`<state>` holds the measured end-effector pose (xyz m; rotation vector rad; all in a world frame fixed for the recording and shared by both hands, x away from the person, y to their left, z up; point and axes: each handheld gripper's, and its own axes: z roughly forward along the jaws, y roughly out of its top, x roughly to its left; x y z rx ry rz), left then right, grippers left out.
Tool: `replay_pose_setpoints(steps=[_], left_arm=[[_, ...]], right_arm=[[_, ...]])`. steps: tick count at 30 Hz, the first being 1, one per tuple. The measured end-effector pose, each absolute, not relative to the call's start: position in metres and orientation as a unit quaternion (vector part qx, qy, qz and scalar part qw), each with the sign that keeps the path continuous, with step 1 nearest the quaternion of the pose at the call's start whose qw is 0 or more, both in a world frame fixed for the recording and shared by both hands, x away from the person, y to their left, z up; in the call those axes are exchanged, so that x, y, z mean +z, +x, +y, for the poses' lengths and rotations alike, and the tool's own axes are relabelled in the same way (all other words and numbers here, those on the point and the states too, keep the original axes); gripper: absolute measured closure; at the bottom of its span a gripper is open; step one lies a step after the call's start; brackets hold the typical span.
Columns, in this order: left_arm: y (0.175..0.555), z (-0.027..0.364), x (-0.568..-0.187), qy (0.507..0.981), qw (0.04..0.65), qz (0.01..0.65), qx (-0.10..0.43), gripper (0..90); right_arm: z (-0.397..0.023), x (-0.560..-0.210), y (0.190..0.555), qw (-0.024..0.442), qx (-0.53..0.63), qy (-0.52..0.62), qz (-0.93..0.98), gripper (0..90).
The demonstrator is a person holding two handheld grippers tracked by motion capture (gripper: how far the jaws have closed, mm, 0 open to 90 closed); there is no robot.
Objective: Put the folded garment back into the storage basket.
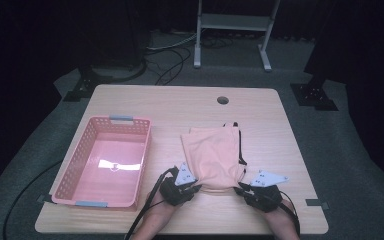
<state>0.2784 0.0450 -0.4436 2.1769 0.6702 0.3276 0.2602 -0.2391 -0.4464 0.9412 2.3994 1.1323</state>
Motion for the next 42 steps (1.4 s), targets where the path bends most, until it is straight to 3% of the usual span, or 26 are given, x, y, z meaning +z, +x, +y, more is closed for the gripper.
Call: replay_pose_setpoints(steps=[16, 42], left_arm=[[0.279, 0.045, -0.443, 0.860, 0.412, 0.271, 0.129, 77.6], [0.291, 0.057, -0.418, 0.789, 0.516, 0.297, 0.151, 78.4]], right_arm=[[-0.240, -0.446, 0.260, 0.162, 0.408, 0.330, 0.836, 79.9], [-0.247, -0.428, 0.266, 0.178, 0.489, 0.322, 0.791, 80.1]])
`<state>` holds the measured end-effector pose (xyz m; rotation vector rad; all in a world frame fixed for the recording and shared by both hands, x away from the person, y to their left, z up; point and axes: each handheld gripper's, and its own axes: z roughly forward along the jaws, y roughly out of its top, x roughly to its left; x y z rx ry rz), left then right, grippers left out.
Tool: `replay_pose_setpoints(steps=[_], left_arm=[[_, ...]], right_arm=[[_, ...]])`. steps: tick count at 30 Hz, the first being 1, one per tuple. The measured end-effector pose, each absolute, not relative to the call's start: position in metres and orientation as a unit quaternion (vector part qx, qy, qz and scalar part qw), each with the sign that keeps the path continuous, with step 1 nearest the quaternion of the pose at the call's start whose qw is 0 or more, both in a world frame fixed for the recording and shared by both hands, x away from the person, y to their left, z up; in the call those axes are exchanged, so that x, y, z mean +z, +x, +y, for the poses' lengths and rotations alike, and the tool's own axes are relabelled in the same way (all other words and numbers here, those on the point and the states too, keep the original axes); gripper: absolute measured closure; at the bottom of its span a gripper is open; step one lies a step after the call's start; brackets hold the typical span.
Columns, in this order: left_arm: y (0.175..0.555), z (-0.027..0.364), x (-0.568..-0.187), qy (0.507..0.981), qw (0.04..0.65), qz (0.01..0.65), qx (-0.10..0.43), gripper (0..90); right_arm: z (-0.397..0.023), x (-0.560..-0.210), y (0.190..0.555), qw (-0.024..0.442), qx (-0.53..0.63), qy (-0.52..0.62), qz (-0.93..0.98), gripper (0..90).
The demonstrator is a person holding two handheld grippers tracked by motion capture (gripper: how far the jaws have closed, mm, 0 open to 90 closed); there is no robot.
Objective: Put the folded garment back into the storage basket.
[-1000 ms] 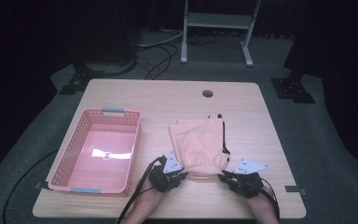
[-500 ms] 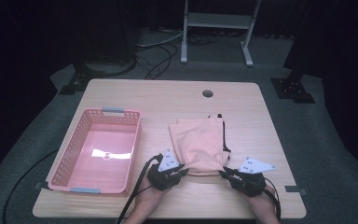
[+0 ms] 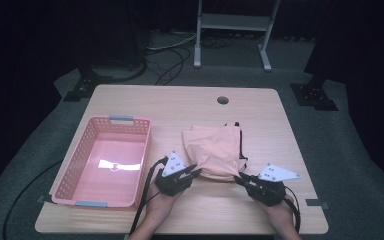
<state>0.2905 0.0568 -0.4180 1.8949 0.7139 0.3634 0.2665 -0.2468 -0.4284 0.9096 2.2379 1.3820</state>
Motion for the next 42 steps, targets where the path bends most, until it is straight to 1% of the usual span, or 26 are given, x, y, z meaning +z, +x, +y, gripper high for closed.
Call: replay_pose_setpoints(steps=[7, 20, 42], left_arm=[[0.295, 0.057, -0.408, 0.779, 0.526, 0.303, 0.155, 78.5], [0.306, 0.058, -0.383, 0.772, 0.526, 0.312, 0.171, 78.7], [0.328, 0.068, -0.344, 0.774, 0.510, 0.323, 0.191, 78.8]], right_arm=[[-0.249, -0.420, 0.270, 0.188, 0.503, 0.318, 0.782, 80.2], [-0.244, -0.405, 0.276, 0.202, 0.525, 0.316, 0.764, 80.3], [-0.225, -0.391, 0.287, 0.204, 0.546, 0.305, 0.753, 80.4]])
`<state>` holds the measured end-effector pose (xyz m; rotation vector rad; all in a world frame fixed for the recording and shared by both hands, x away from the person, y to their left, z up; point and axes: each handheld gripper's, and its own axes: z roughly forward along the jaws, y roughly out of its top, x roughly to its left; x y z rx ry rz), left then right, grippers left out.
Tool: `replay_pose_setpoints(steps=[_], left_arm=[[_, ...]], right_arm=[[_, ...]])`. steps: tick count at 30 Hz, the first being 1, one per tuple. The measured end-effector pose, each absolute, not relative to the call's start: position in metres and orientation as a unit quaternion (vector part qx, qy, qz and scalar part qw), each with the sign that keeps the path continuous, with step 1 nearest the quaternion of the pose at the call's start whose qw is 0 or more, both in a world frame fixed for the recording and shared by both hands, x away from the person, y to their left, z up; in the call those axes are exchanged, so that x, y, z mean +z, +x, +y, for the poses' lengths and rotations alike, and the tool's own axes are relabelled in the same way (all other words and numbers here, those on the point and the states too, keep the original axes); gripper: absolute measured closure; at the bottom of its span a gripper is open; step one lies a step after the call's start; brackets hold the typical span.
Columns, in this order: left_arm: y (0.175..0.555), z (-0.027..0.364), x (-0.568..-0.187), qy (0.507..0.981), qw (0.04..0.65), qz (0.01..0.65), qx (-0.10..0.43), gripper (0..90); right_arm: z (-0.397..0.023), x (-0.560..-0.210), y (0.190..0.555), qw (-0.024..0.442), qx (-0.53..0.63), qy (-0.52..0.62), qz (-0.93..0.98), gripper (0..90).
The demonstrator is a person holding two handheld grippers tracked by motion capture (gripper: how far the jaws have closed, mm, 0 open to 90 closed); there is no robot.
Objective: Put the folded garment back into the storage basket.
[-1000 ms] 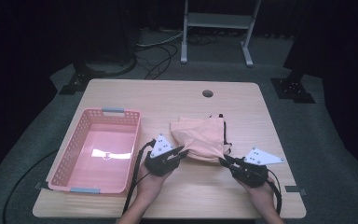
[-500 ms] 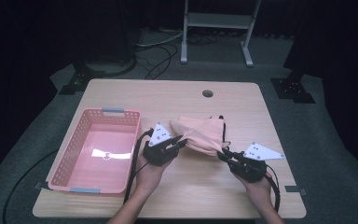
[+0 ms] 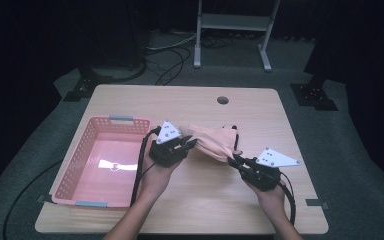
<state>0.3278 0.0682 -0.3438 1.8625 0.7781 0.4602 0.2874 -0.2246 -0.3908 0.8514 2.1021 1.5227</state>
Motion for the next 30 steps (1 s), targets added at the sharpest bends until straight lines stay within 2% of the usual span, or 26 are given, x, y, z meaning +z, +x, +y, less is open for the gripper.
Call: replay_pose_setpoints(steps=[30], left_arm=[[0.360, 0.110, -0.319, 0.773, 0.484, 0.349, 0.216, 78.9]], right_arm=[[-0.170, -0.384, 0.318, 0.186, 0.570, 0.294, 0.744, 80.4]])
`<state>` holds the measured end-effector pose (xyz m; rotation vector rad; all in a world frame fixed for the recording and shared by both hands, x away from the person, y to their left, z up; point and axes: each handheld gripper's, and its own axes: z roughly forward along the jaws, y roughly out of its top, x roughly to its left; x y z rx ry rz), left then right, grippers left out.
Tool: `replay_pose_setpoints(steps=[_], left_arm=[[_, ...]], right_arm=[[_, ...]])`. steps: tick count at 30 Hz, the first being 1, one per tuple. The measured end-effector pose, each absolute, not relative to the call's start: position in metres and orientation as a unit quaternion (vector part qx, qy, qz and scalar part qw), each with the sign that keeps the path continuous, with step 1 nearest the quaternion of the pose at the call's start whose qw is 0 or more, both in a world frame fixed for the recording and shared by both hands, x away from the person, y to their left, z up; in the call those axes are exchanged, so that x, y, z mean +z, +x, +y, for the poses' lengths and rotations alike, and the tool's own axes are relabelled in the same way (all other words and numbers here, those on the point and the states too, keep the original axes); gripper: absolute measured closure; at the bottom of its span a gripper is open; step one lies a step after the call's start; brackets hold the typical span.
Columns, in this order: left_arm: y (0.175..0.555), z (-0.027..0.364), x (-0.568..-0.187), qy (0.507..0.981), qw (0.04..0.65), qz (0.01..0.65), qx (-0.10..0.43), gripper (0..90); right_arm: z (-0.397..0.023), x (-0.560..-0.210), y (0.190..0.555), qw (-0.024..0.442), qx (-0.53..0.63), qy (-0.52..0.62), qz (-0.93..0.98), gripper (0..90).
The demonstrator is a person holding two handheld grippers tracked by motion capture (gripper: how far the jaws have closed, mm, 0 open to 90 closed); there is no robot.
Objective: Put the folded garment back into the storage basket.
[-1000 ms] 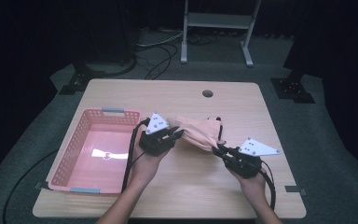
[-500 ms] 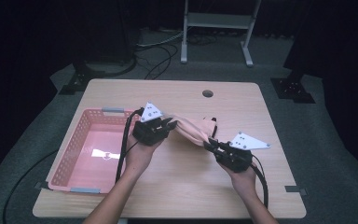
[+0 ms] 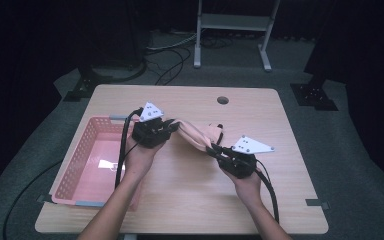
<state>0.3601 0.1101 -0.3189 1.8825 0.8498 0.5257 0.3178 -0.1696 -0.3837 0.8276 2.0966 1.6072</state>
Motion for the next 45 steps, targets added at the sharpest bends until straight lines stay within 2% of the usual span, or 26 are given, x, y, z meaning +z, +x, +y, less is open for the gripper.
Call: replay_pose_setpoints(steps=[45], left_arm=[[0.359, 0.217, -0.309, 0.725, 0.488, 0.410, 0.260, 79.2]], right_arm=[[-0.057, -0.370, 0.349, 0.155, 0.583, 0.244, 0.759, 80.5]])
